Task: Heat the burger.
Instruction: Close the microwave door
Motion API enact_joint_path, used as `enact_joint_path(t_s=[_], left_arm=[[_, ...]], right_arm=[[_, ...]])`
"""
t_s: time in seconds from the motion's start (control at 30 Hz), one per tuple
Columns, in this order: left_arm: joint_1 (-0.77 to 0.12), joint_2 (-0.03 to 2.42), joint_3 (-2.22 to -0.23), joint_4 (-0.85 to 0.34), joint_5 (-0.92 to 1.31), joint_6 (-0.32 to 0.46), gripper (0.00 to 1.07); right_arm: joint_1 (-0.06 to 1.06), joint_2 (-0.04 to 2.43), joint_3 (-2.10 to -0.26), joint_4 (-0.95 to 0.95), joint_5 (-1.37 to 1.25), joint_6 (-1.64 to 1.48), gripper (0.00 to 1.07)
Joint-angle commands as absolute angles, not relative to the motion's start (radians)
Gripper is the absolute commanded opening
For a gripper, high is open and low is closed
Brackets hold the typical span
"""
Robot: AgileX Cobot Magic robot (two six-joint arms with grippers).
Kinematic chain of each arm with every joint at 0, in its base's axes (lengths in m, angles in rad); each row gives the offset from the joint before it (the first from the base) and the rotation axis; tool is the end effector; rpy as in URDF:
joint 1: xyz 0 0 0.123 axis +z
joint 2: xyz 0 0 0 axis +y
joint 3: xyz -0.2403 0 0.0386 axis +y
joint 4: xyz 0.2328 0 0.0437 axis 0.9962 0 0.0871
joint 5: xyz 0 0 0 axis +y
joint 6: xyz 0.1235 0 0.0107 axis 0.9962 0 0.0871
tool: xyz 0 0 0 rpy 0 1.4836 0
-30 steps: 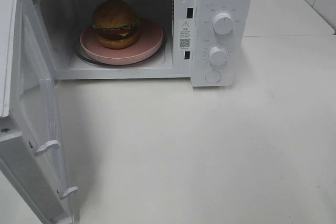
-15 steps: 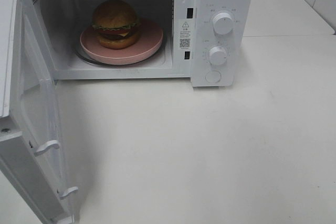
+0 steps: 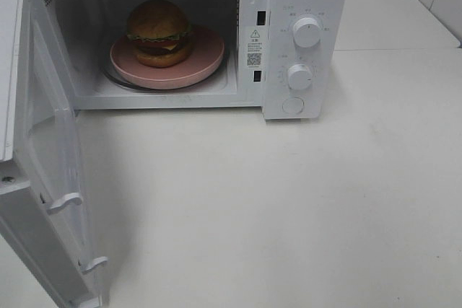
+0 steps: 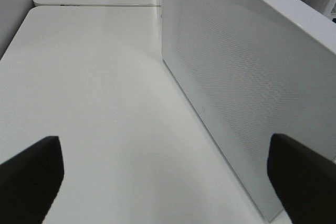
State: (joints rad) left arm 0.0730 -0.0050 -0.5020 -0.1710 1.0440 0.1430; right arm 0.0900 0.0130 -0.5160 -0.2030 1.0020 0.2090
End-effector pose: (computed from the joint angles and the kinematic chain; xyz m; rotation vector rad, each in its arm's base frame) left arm 0.0537 -0.0144 0.2590 0.0772 2.0082 -0.0661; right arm 0.0572 -0.0160 0.2673 0.1195 1.9636 -0.0450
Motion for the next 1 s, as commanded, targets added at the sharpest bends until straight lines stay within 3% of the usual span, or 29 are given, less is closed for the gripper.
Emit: enact_joint_path(t_s=[0.03,1.0], left_arm=[[0.067,-0.029,-0.499,-0.175,1.038,0.138,0.98],[0.067,-0.024,-0.499,-0.176,1.038,0.138,0.98]], right_arm=[[0.08,-0.028,-0.514,-0.2,1.002,0.217,0.76],[0.065,-0.028,-0.514,-0.2,1.002,0.218,0.76]])
